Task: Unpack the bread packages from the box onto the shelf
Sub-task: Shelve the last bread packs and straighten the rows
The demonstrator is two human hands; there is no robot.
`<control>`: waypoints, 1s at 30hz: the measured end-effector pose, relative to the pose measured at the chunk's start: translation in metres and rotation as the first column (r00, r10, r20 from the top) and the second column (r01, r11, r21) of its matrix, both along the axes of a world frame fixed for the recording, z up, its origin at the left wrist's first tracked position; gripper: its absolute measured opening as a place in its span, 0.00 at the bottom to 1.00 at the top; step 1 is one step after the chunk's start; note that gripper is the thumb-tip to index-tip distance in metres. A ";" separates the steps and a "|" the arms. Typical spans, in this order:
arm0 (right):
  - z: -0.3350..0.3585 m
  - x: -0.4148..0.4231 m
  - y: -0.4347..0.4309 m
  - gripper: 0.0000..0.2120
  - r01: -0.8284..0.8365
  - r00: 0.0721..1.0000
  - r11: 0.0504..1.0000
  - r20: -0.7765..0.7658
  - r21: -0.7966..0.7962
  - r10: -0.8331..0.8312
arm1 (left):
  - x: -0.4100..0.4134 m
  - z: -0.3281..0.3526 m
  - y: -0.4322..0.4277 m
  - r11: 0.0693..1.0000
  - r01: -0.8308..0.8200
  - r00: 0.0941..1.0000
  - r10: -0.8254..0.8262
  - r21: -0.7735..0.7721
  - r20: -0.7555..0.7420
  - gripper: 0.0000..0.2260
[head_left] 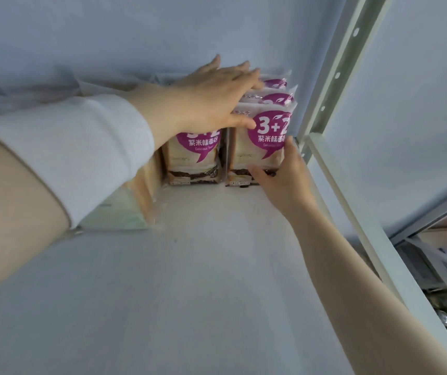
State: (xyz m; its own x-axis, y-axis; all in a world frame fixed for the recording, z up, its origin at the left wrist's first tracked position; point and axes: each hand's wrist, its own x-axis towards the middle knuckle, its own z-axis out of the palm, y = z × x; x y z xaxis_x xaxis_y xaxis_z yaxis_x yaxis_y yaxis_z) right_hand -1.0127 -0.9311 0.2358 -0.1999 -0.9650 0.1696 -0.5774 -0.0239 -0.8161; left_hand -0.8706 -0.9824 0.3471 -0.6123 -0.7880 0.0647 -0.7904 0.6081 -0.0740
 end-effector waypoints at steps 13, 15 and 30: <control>0.003 0.168 0.084 0.38 -0.088 0.996 0.986 -0.002 -0.144 0.088 | 0.207 0.023 0.088 0.974 -0.215 0.972 0.221 0.075 -0.083 0.43; -0.005 0.187 0.084 0.41 0.000 1.000 0.986 0.021 -0.167 0.004 | 0.236 0.001 0.094 0.972 -0.234 0.969 0.233 -0.006 -0.081 0.46; -0.029 0.317 0.103 0.22 -0.131 0.945 0.978 -0.319 -0.161 0.074 | 0.311 -0.033 0.086 0.954 -0.151 0.985 0.124 -0.259 -0.118 0.21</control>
